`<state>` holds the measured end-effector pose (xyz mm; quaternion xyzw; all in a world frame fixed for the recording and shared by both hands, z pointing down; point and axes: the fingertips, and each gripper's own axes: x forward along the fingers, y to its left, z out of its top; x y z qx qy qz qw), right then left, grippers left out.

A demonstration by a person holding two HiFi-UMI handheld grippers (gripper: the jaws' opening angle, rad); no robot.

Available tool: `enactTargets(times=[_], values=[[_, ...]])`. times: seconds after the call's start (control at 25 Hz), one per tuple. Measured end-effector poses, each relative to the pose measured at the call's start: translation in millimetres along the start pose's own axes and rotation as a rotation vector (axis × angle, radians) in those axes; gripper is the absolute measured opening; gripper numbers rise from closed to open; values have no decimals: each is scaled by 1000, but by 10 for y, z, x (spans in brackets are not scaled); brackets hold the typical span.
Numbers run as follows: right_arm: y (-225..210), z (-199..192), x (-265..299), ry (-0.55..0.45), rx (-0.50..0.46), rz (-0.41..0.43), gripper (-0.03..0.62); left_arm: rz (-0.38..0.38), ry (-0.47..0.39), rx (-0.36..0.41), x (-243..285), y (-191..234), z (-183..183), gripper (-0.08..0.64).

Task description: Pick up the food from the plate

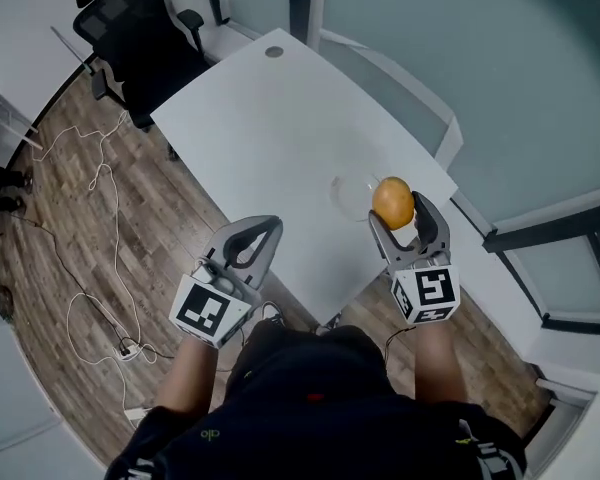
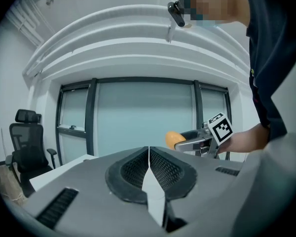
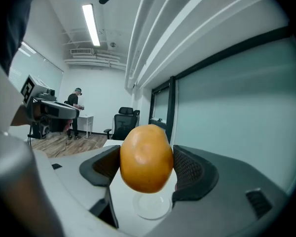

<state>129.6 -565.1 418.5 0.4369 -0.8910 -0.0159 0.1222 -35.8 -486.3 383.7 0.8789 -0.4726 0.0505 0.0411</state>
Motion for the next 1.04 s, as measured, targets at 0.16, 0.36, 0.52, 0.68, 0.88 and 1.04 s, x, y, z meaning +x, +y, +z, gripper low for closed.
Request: enactTargets(times=[0.16, 0.36, 0.52, 0.68, 0.88, 1.04], values=[[30, 449, -471, -90, -21, -65, 350, -30, -57, 22, -75, -106, 272, 26], [59, 718, -878, -164, -35, -125, 350, -64, -105, 51, -120, -244, 503, 26], [66, 813, -998, -177, -41, -148, 350, -83, -113, 57, -159, -299, 565, 26], [70, 877, -1061, -191, -32, -158, 350, -91, -117, 55, -201, -336, 591, 26], [134, 893, -1066, -191, -47, -150, 350, -97, -126, 70, -251, -346, 589, 26], [171, 874, -1015, -188, -49, -149, 350, -93, -118, 50, -272, -316, 573, 26]])
